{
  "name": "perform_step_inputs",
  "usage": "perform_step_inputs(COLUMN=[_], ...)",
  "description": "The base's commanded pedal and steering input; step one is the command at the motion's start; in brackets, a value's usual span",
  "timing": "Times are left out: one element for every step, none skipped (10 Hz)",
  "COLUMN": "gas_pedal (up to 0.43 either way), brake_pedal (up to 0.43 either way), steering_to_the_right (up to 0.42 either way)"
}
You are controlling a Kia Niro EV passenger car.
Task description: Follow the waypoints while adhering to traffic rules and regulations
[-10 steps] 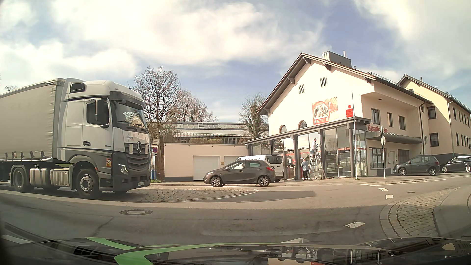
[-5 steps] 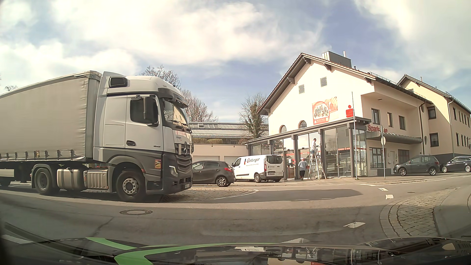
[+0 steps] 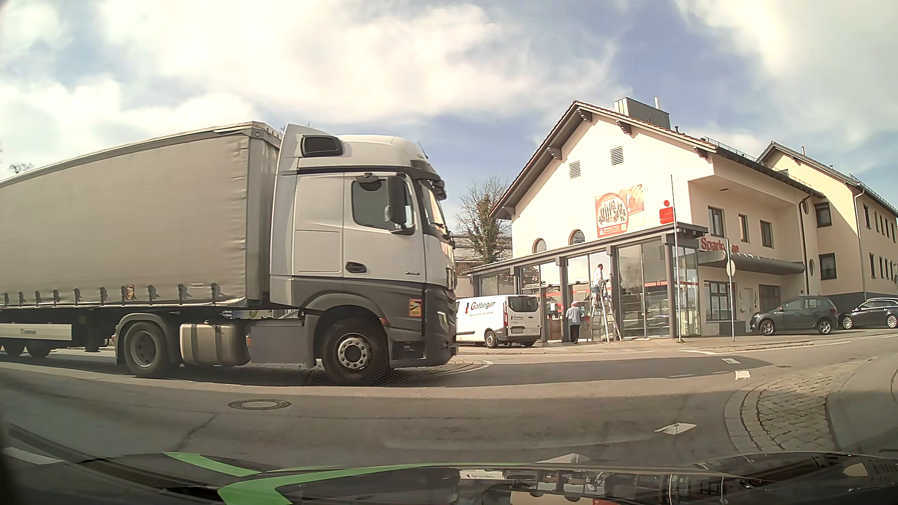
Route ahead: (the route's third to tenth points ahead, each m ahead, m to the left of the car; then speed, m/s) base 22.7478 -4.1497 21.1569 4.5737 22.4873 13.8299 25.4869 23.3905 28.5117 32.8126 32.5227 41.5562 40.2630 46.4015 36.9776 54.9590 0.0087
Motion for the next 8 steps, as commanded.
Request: perform_step_inputs(gas_pedal=[0.0,0.0,0.0,0.0,0.0,0.0,0.0,0.0], brake_pedal=[0.402,0.402,0.402,0.402,0.402,0.402,0.402,0.402], steering_to_the_right=[0.097,0.097,0.097,0.097,0.097,0.097,0.098,0.098])
